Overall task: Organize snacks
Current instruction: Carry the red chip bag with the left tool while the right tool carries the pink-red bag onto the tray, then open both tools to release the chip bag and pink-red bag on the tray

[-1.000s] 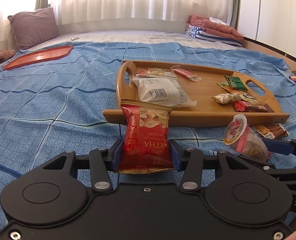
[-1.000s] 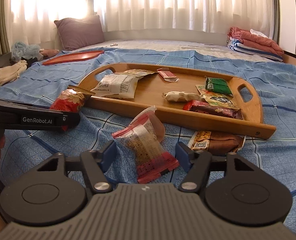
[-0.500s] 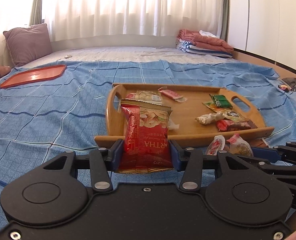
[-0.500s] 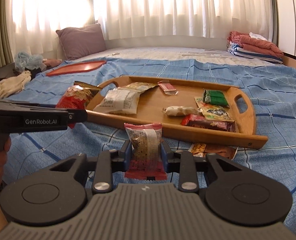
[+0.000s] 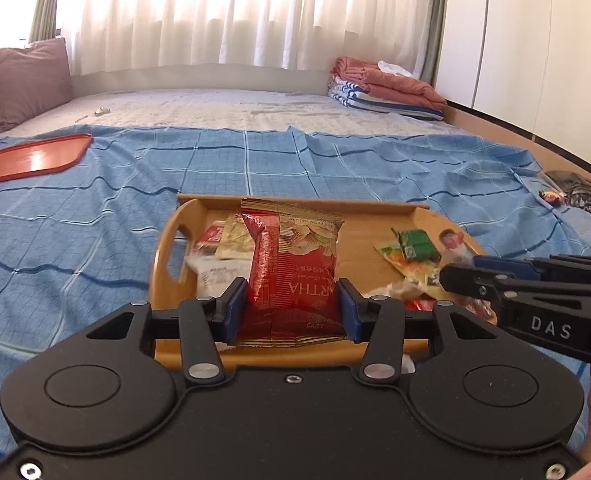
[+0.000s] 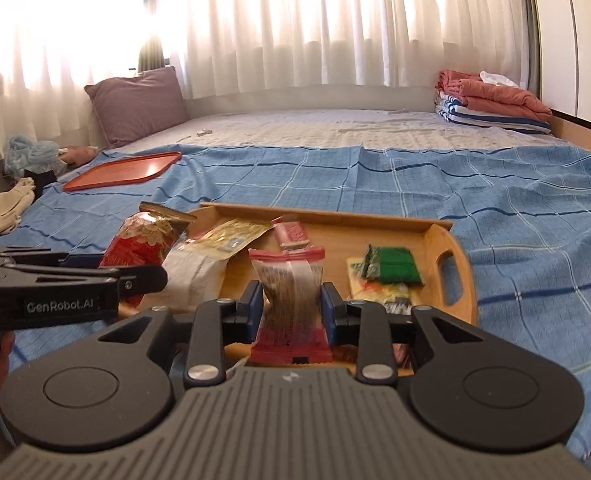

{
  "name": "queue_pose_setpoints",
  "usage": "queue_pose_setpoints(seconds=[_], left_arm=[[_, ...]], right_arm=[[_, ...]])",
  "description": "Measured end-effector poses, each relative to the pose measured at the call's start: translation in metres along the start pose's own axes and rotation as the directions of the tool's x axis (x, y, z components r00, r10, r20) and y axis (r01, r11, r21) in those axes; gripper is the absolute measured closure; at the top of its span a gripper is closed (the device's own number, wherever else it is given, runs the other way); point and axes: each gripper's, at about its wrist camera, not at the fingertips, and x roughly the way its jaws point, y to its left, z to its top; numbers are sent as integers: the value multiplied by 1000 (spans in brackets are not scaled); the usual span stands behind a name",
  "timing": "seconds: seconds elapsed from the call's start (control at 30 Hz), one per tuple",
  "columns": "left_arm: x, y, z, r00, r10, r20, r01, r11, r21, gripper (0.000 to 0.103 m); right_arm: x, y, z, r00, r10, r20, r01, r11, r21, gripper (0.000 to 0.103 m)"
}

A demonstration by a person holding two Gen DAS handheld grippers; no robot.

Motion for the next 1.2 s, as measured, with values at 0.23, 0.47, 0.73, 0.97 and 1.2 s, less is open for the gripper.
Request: queue_pose_setpoints(seconds=[0.23, 0.47, 0.73, 0.97, 1.2], left_arm=[[52, -7, 18, 998, 15, -60, -14, 1000, 10, 57], [84, -8, 10, 992, 19, -125, -16, 1000, 23, 57], [88, -17, 8, 994, 25, -110, -18, 997, 69, 51], [73, -25, 6, 997, 22, -70, -14, 994, 112, 21], [45, -26, -1, 999, -17, -43, 21, 994, 109, 15]], right_arm=[[49, -23, 26, 998, -29, -59, 30, 999, 15, 73], [60, -27, 11, 994, 8, -110, -4, 1000, 29, 70], [55, -28, 0, 993, 9, -115, -5, 1000, 31, 48], [37, -27, -2, 997, -2, -80, 3, 1000, 15, 31], [12, -24, -9, 999, -34, -32, 34, 999, -10, 17]])
